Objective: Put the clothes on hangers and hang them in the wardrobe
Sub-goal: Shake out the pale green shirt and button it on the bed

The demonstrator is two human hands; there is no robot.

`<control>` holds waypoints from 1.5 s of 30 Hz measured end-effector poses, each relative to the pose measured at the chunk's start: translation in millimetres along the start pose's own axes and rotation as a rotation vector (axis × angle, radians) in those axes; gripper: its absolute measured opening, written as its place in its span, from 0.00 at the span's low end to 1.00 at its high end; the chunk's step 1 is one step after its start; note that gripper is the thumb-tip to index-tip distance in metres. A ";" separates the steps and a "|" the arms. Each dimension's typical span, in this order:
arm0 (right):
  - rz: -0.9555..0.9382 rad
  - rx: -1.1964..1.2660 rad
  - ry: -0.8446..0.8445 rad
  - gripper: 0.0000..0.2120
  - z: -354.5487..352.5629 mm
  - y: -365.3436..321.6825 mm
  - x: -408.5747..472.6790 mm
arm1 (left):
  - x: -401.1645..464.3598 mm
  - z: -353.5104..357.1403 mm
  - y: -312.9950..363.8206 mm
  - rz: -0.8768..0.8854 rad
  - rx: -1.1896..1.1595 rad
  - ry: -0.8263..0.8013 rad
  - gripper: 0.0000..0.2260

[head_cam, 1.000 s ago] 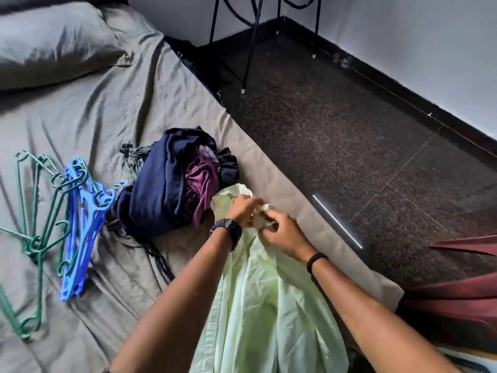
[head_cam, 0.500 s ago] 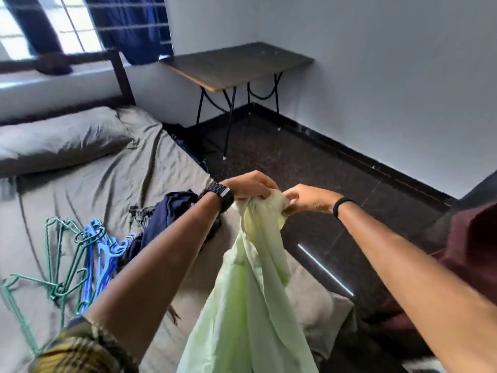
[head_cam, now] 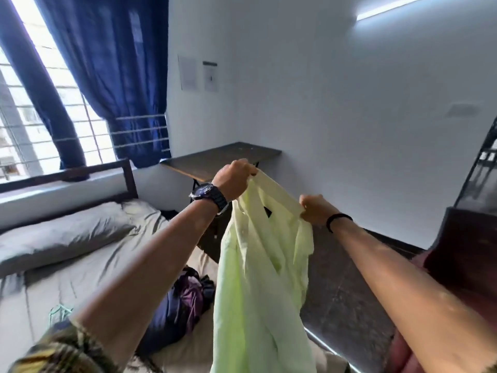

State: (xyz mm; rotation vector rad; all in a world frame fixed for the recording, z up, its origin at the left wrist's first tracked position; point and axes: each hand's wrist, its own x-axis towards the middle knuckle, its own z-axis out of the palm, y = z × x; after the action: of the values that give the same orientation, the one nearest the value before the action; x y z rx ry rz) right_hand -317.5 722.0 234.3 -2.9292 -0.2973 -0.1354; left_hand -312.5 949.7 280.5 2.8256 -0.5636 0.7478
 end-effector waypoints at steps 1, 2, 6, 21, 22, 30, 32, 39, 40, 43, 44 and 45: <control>0.028 0.030 0.037 0.10 -8.6 0.9 -7.4 | -3.7 -9.6 0.7 -0.033 0.062 0.004 0.23; 0.056 0.063 0.087 0.12 -17.7 0.5 -13.9 | -7.8 -18.9 2.1 -0.073 0.112 -0.003 0.24; -0.048 0.260 0.340 0.20 -56.0 -19.1 -39.9 | -26.9 -53.6 19.3 -0.209 0.257 -0.032 0.24; -0.229 0.000 0.037 0.14 -138.4 -45.1 -86.7 | -48.2 -132.5 27.9 -0.415 -0.878 -0.288 0.16; -0.234 -0.064 0.071 0.10 -142.9 -47.8 -90.6 | -49.2 -133.8 27.7 -0.349 -0.767 -0.258 0.13; -0.251 0.301 -0.294 0.09 -179.8 -57.7 -100.9 | -67.3 -165.9 34.9 -0.289 -0.442 -0.297 0.13; -0.301 0.482 -0.457 0.08 -198.1 -64.2 -108.5 | -68.7 -187.4 37.5 -0.304 -0.650 -0.443 0.13; -0.471 0.883 -0.403 0.17 -242.4 -81.4 -89.9 | -44.1 -236.8 1.0 -0.240 -1.242 -0.336 0.13; -0.454 0.894 -0.400 0.14 -233.0 -79.1 -75.8 | -40.3 -226.3 -13.9 -0.257 -1.214 -0.367 0.18; -0.329 0.866 -0.486 0.06 -161.9 -67.4 -25.8 | -42.4 -155.8 -45.2 -0.368 -0.977 -0.580 0.05; -0.263 0.848 -0.537 0.06 -124.9 -62.9 -9.4 | -48.1 -121.0 -55.1 -0.425 -0.849 -0.634 0.01; -0.186 0.825 -0.615 0.06 -76.9 -58.8 6.0 | -57.3 -75.2 -66.5 -0.482 -0.726 -0.698 0.03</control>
State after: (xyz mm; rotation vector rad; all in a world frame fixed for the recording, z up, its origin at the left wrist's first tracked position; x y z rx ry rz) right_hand -329.4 764.2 320.8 -2.0448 -0.5493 0.6996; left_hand -365.4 1047.4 312.3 2.2876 -0.1459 -0.4699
